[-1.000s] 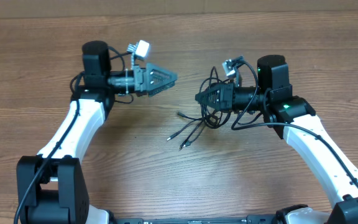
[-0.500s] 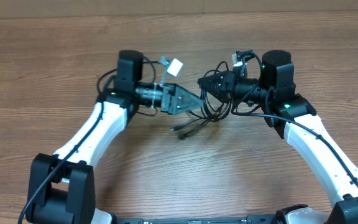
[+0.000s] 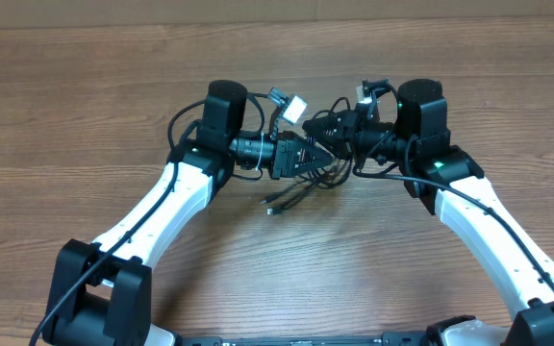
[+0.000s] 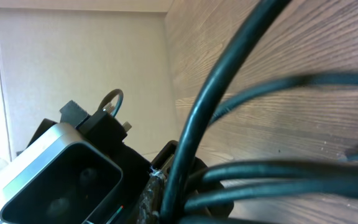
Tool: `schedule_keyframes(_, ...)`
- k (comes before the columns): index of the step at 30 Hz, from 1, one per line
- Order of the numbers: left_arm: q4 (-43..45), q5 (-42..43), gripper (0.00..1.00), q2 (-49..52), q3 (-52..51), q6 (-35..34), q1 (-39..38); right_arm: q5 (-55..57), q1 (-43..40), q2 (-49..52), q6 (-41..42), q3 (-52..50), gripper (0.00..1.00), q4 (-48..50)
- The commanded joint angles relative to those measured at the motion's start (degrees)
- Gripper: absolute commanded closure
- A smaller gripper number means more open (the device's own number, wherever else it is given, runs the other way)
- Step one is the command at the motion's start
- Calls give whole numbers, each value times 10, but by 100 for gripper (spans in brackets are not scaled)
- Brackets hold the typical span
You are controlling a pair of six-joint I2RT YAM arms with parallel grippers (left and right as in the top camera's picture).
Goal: Untangle cables
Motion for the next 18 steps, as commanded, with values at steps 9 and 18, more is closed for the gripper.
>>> schedule_keyframes(9,-131,-38,96,-5,-2,100,38,-57,-63,-4,-165,17,5,-41)
schedule_keyframes(18,-134,-33,96,-5,-2,95,40,-50,-71,3,-257,16,66,-177)
